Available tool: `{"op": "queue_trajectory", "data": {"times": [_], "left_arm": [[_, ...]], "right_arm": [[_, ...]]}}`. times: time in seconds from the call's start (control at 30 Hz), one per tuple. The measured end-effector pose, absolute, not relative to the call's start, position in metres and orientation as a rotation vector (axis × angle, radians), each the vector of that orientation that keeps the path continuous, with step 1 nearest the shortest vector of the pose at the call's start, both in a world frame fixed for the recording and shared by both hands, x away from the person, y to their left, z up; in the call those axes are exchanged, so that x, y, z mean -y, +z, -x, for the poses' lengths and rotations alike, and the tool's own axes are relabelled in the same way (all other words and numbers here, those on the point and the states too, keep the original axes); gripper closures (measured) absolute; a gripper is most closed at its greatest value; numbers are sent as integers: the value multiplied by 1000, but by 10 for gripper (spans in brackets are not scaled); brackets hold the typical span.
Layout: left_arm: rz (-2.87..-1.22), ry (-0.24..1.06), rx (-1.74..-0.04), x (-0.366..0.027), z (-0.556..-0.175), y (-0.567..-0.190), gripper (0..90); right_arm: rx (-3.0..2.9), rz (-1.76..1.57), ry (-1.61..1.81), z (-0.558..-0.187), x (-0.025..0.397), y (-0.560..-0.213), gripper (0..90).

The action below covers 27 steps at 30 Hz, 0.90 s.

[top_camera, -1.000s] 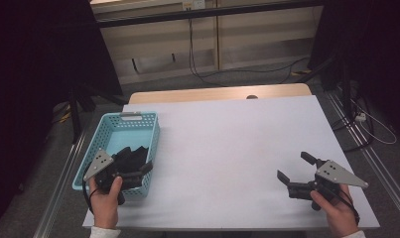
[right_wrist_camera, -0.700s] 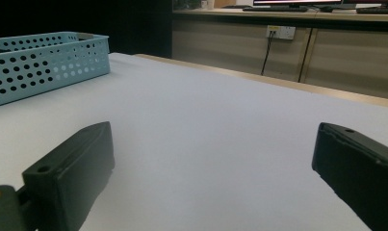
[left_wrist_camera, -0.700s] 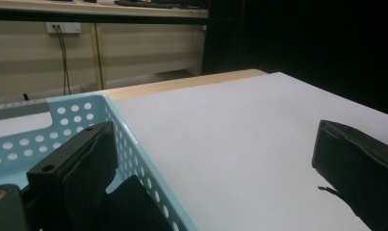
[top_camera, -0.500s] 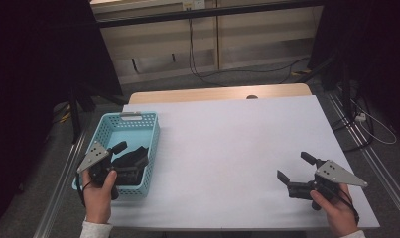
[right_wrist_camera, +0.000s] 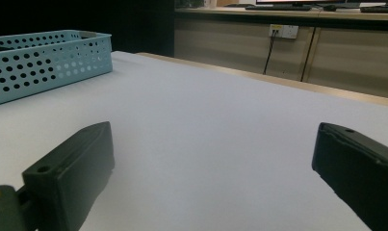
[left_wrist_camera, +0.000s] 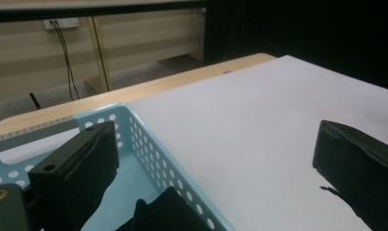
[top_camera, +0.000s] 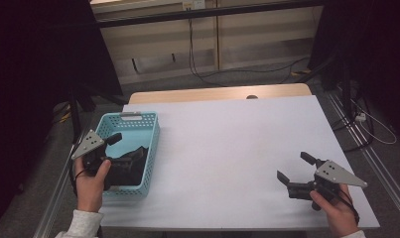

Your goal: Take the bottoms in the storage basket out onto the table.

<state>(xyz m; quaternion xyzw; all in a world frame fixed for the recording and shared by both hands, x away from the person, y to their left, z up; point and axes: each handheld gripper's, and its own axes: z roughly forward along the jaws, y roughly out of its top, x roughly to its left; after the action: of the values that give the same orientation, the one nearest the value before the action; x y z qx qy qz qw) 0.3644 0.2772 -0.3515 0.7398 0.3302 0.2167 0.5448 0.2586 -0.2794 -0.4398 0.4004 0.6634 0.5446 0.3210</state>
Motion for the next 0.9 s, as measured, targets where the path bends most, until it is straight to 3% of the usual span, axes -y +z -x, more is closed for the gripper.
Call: {"op": "queue_trajectory", "data": {"times": [0.9], "left_arm": [[-1952,470,-774,-287,-404,-356,32]], "right_arm": [[-1751,-1044,1438,-258,280,-440,0]]}}
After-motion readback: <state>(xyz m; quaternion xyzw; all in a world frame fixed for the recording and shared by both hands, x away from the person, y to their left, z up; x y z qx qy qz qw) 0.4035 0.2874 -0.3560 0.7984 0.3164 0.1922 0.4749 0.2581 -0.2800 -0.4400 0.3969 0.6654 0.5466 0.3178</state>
